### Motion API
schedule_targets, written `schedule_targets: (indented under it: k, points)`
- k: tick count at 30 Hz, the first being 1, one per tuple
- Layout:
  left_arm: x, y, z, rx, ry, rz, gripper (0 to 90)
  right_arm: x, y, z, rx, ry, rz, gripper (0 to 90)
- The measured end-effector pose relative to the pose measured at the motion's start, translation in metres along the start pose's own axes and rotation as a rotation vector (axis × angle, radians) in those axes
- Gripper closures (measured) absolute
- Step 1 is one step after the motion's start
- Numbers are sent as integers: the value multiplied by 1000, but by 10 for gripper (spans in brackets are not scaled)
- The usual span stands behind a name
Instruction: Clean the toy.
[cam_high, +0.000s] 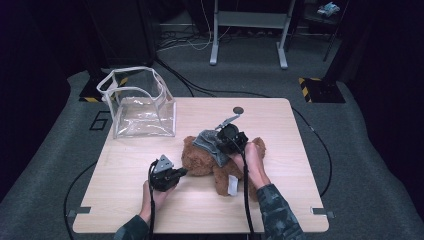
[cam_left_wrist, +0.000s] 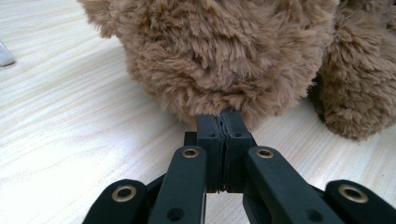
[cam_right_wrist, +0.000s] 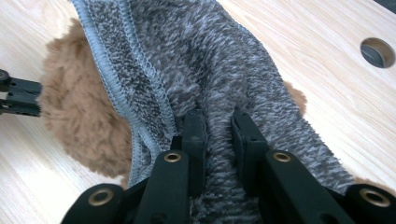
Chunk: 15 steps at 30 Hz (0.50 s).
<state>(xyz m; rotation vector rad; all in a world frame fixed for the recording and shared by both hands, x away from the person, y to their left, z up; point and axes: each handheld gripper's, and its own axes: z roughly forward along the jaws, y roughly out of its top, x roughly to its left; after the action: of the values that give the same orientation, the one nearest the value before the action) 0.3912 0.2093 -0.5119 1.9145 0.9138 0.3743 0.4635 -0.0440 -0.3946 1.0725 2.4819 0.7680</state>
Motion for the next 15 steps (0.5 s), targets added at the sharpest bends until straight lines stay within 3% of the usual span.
schedule_targets:
  k: [13, 15]
  points:
    - [2, -12, 5, -35, -12, -22, 893, -21, -14, -10, -7, -41, 59, 777]
    - [2, -12, 5, -37, -6, -1, 893, -23, -15, -11, -3, -41, 53, 777]
